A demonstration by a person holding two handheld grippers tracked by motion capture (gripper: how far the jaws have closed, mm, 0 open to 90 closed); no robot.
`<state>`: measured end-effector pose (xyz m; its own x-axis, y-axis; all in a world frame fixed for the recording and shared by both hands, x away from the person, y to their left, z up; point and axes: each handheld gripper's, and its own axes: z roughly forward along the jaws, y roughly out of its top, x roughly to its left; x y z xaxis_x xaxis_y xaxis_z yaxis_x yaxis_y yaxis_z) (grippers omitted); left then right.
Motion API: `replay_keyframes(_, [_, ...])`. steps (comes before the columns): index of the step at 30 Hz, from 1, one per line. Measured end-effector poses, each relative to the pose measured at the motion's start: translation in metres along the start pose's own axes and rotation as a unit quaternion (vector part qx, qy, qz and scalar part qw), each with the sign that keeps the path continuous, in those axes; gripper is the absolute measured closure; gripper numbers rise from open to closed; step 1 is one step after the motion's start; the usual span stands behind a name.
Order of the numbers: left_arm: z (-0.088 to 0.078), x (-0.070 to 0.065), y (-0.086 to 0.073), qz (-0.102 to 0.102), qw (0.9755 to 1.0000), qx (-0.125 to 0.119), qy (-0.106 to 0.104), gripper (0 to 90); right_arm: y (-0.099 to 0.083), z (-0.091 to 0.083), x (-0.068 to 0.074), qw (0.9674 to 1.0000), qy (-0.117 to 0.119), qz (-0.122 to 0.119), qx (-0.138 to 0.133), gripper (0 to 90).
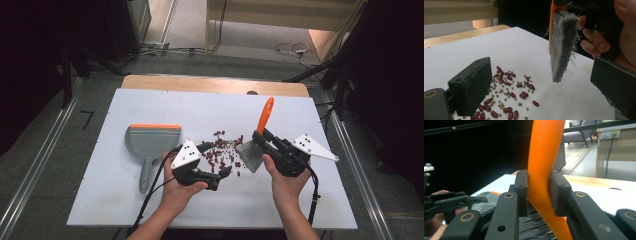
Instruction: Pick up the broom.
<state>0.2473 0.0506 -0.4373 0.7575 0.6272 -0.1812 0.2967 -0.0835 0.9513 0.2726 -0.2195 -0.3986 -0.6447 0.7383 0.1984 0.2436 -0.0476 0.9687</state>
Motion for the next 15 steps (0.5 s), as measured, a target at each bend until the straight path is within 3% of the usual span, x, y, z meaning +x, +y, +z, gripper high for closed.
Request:
replay_keyframes(5, [0.007,-0.006,0.000,-0.018,0.9998,0.011,-0.005,15.0,-0.002,0.005,0.012,0.9999,0.013,-0.004,0.002,69.3])
replay_keyframes(15, [0.017,-0.019,-0.004,-0.009,0.9995,0.023,-0.022,26.2,-0.008,0.016,0.034,0.9993,0.032,-0.017,0.009,69.3])
